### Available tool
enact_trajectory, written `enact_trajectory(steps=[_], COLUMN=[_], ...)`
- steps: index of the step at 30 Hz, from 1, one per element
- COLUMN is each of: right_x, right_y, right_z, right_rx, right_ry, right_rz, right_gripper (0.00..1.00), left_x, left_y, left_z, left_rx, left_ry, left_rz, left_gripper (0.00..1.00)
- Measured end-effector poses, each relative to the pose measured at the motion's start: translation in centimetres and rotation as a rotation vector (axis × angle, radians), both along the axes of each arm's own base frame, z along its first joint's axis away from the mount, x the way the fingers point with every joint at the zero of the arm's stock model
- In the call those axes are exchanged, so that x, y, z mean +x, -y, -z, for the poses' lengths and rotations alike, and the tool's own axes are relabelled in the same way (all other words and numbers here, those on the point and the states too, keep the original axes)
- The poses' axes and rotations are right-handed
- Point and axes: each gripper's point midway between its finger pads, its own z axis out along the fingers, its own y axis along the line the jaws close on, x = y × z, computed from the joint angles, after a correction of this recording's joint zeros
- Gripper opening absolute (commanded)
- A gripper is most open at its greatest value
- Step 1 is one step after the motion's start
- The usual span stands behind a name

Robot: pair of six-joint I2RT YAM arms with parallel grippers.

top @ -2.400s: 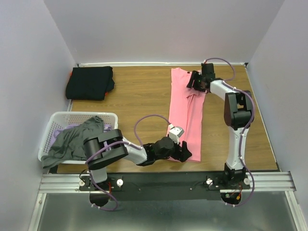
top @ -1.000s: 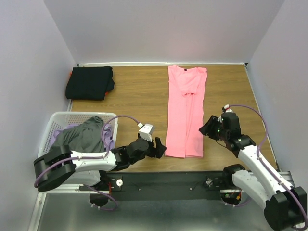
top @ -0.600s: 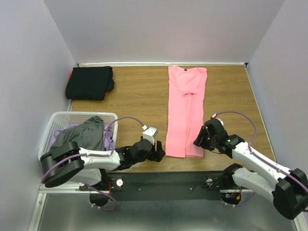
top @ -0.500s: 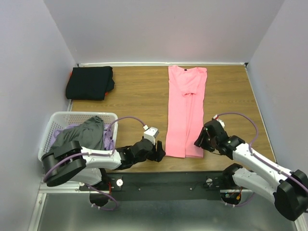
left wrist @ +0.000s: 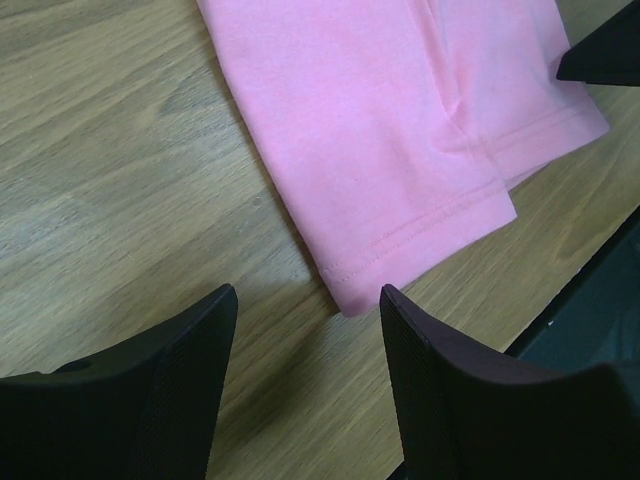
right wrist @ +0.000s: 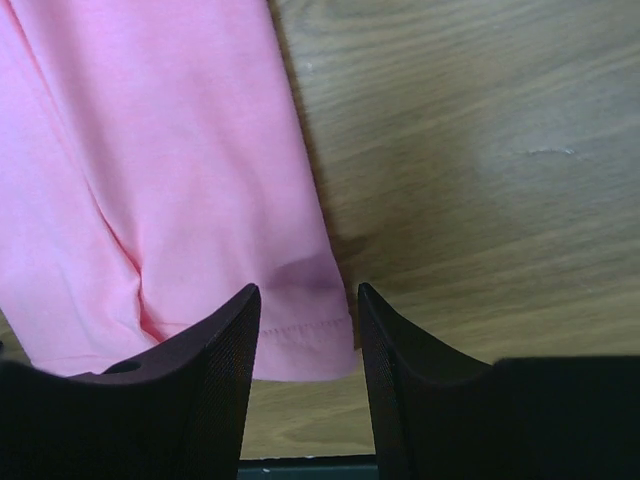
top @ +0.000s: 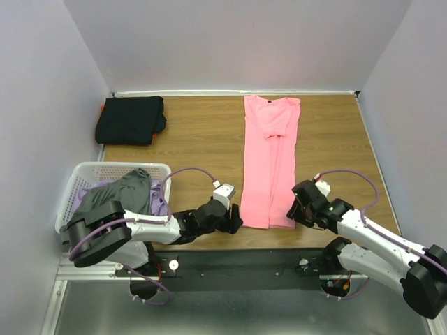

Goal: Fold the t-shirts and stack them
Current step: Fold the tshirt

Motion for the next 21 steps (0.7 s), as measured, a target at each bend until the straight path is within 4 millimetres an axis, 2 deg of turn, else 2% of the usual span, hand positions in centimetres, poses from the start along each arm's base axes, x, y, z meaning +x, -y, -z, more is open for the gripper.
enact_trajectory(steps=[7, 11, 21], right_x=[-1.0, -1.6, -2.6], right_y=[0.9, 1.2, 0.6], right_z=[-0.9, -0.6, 0.0], right_rx=[0.016, 0.004, 0.005], right_ry=[0.011, -0.015, -0.052], right_rz=[0.057, 0.063, 0.023], right_gripper=[0.45, 0.42, 0.4], left_x=[0.1, 0.0, 0.0], left_y=[0.4, 0.4, 0.4], left_z=[0.1, 0.1, 0.2], left_rx=[0.024, 0.03, 0.034], left_ry=[0.006, 0.009, 0.008], left_rz=[0.014, 0.022, 0.021], left_gripper=[0.66, 0.63, 0.63])
